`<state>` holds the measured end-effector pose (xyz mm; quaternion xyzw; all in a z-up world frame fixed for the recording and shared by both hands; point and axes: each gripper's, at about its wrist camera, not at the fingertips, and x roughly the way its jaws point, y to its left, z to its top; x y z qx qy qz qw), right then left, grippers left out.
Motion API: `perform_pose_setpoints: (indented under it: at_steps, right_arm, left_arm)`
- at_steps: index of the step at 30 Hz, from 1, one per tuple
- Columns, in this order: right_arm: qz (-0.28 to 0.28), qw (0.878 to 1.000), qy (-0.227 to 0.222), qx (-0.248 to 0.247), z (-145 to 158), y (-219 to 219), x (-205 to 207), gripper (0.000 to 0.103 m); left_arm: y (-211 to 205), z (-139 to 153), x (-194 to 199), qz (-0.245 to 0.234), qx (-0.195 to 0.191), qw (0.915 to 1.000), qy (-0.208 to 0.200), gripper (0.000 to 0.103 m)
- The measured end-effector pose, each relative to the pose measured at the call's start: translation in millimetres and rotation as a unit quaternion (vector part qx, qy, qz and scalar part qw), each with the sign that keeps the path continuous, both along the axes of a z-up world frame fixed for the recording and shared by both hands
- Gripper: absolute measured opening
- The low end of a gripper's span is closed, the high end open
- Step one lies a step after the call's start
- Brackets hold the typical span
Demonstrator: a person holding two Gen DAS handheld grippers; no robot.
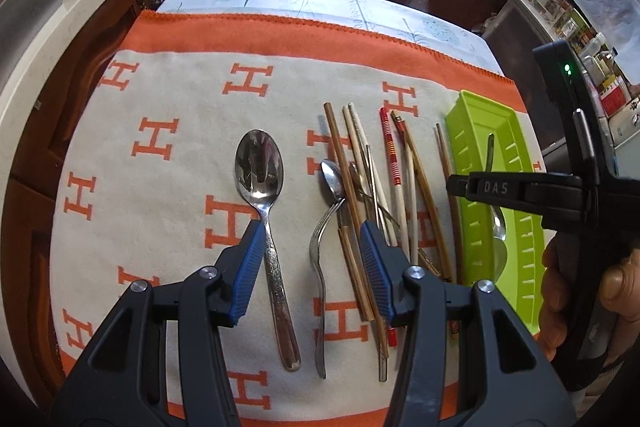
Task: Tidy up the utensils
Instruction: 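Grasp a plain brown wooden chopstick with the right gripper, then grasp a red-and-gold patterned chopstick with the left gripper while the right holds its chopstick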
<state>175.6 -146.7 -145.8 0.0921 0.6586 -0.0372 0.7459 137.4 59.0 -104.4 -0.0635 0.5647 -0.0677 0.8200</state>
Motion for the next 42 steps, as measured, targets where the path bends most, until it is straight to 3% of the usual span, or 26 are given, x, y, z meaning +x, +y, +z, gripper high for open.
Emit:
perform_pose_setpoints:
  at_steps: [6,11,21,29,33,37,42]
  right_arm:
    - [0.002,0.999,0.01,-0.04,-4,12,13,0.019]
    - [-0.007,0.997,0.052,-0.054,-25,11,20,0.014]
    - [-0.002,0.997,0.053,-0.062,-29,-6,26,0.01]
    - [0.029,0.994,0.058,-0.089,-38,29,25,0.007]
    - [0.016,0.998,0.049,-0.043,-32,19,15,0.006]
    - [0.013,0.999,0.029,0.013,-16,8,2,0.006]
    - [0.015,0.997,0.002,0.073,5,-5,-17,0.006]
  left_arm:
    - [4,-11,3,0.003,-0.01,0.9998,0.014,0.046]
    - [4,-13,3,-0.001,-0.009,0.9999,0.013,0.046]
    - [-3,-19,5,-0.012,-0.007,0.9996,0.023,0.046]
    - [-22,-13,6,-0.035,-0.005,0.9992,0.017,0.046]
    - [-35,-16,11,-0.05,-0.033,0.9977,0.034,0.045]
    - [-53,-19,18,-0.062,-0.047,0.9959,0.047,0.029]
    - [-79,-31,28,-0.073,-0.068,0.9919,0.079,0.02]
